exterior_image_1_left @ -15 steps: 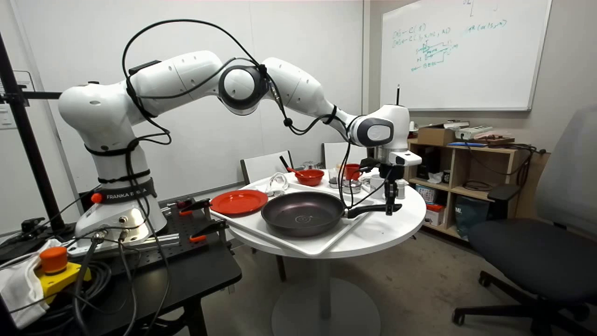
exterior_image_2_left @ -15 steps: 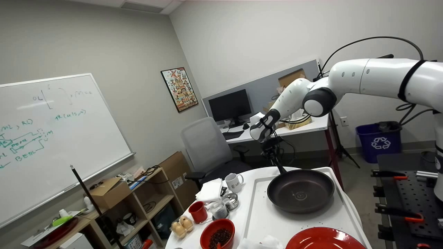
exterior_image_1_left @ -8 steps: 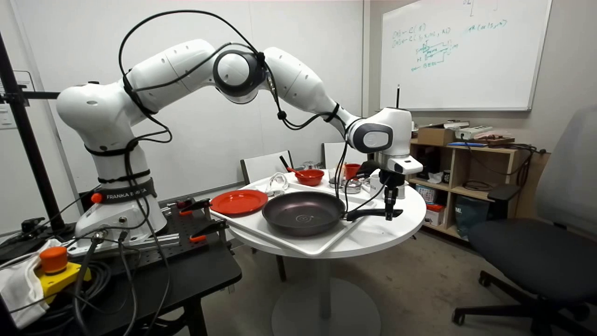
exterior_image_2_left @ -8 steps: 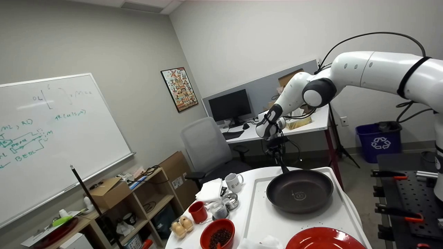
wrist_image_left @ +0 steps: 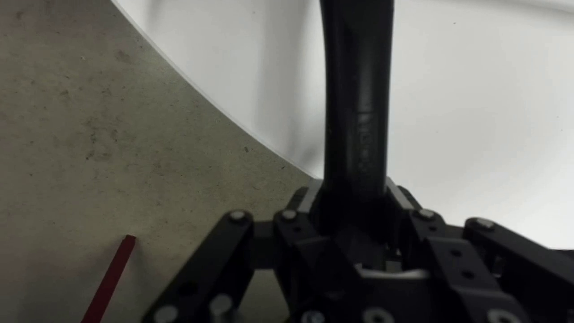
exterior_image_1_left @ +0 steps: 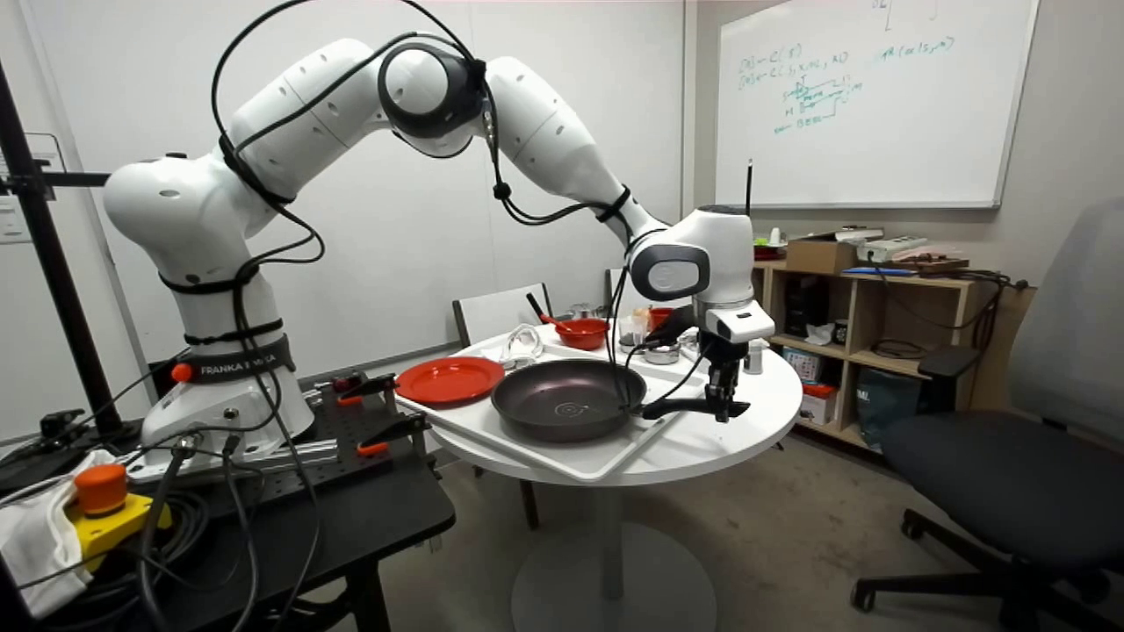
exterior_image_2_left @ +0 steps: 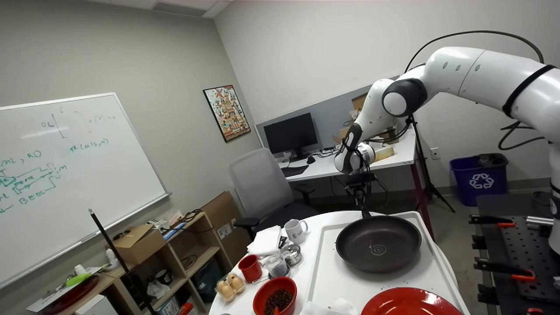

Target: Twist the pan handle 90 degrees

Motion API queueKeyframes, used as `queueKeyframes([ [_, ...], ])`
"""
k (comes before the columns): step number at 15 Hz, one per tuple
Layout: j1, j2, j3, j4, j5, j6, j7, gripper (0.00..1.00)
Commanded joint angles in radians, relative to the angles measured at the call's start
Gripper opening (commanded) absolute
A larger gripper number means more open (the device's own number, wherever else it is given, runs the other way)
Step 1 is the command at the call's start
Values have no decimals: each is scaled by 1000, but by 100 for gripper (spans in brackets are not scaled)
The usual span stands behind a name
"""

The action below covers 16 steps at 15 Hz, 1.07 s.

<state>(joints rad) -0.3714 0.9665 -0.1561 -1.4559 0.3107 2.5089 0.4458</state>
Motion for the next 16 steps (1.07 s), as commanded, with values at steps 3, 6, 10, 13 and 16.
queueKeyframes([
  [3, -19, -182, 36, -329, 129, 191, -77, 8],
  [6, -39, -225, 56, -421, 185, 259, -105, 8],
  [10, -80, -271, 92, -511, 261, 333, -132, 8],
  [13, -121, -293, 122, -551, 316, 352, -158, 8],
  [16, -167, -305, 154, -571, 395, 347, -205, 8],
])
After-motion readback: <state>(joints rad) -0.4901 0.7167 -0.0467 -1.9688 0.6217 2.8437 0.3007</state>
